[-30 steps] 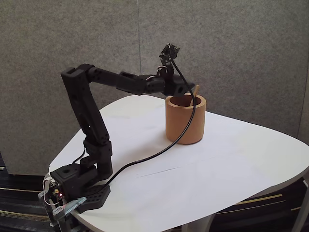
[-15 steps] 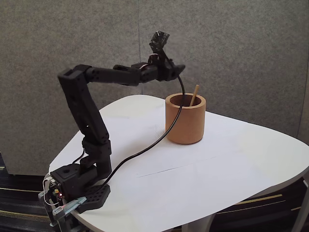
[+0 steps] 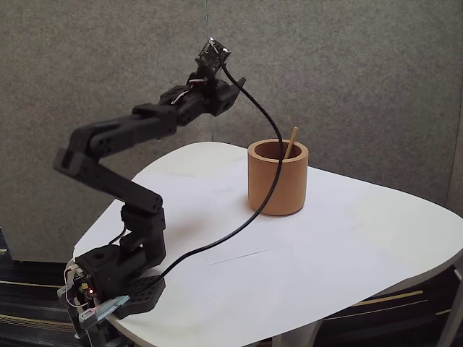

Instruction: Grab the pen and put it in the pen holder.

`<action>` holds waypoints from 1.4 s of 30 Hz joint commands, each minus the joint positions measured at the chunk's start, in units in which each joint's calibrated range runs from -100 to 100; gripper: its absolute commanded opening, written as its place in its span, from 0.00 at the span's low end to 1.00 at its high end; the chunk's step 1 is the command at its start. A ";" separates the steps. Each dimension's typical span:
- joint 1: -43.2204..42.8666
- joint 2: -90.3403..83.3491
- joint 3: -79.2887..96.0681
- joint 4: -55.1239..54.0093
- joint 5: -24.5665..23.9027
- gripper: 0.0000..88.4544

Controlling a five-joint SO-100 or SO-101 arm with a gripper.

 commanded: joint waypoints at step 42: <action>0.22 -44.67 30.42 92.03 -30.95 0.27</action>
